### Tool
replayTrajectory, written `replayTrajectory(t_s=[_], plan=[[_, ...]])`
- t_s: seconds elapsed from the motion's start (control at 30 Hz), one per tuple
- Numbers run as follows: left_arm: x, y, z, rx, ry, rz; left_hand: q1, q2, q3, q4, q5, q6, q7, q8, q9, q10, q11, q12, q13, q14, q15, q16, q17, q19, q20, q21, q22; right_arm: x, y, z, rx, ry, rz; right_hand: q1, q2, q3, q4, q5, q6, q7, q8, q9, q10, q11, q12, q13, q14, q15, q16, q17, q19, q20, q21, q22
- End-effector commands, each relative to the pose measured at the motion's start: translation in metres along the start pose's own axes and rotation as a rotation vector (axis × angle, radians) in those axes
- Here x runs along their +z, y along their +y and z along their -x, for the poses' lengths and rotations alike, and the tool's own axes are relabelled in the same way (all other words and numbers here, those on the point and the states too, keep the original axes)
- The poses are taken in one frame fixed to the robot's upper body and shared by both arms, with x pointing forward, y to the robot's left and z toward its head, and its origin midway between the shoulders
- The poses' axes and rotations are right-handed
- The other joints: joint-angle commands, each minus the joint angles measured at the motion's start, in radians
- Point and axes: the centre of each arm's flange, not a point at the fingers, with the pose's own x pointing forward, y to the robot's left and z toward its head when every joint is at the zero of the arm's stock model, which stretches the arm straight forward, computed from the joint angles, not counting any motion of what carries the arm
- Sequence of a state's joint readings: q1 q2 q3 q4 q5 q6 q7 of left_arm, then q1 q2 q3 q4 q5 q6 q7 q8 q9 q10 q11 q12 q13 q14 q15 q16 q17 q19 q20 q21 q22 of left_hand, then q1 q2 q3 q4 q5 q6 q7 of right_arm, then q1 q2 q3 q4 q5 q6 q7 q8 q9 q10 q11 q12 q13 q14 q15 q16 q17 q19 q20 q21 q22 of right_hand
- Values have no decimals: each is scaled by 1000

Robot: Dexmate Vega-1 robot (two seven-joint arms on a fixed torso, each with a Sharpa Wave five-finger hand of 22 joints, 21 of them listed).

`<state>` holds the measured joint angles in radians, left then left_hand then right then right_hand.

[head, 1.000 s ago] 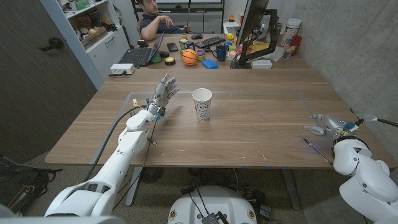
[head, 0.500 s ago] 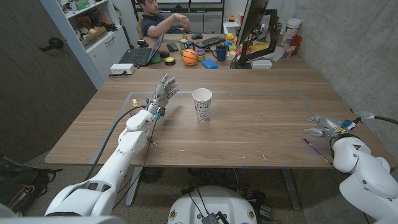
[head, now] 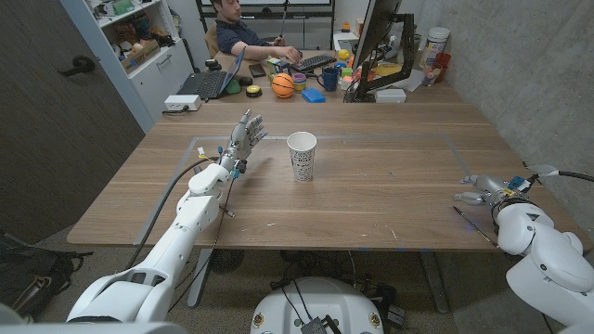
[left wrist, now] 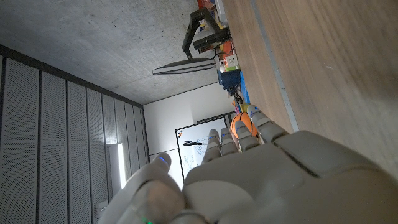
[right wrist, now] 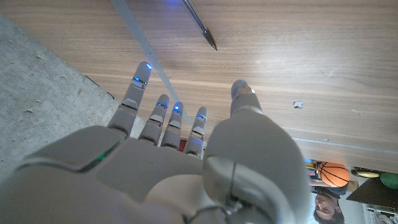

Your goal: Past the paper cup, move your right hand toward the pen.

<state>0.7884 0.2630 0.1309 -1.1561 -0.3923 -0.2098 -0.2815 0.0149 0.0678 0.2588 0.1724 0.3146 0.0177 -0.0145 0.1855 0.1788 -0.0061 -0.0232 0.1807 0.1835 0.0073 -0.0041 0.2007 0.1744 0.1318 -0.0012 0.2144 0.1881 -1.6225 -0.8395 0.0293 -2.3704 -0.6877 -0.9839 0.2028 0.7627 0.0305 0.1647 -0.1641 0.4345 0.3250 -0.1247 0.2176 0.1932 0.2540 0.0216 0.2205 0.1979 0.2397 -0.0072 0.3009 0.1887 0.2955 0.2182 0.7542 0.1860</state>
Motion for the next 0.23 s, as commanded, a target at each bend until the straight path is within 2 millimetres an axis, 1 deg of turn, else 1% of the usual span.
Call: replayTrajectory(t_s=[0.03, 0.2, 0.23], plan=[[1, -2, 2, 0, -2, 0, -4, 41, -5, -4, 7, -3, 0, 5, 4, 4, -4, 5, 2, -1, -8, 4, 5, 11, -2, -1, 6, -2, 0, 1, -6, 2, -3, 12, 4, 7, 6, -9, 7, 3, -3, 3, -4, 0, -1, 6, 2, 4, -6, 3, -3, -1, -2, 2], [1, -3, 3, 0, -2, -1, -4, 41, -7, -4, 8, -4, 0, 5, 4, 3, -4, 4, 2, -2, -6, 3, 5, 10, -2, -2, 6, -3, 0, 1, -7, 0, -4, 14, 6, 9, 8, -13, 14, 0, -1, 4, 0, 1, 0, 6, 2, 5, -7, 4, -5, -1, -4, 2], [1, -3, 3, 0, -3, -2, -4, 41, -7, -3, 8, -3, 0, 5, 4, 3, -4, 4, 2, -3, -6, 3, 5, 10, -2, -2, 6, -3, 0, 1, -8, 2, -5, 15, 6, 10, 8, -14, 15, -1, -1, 4, 1, 5, 0, 6, 2, 5, -7, 4, -6, -1, -5, 2]])
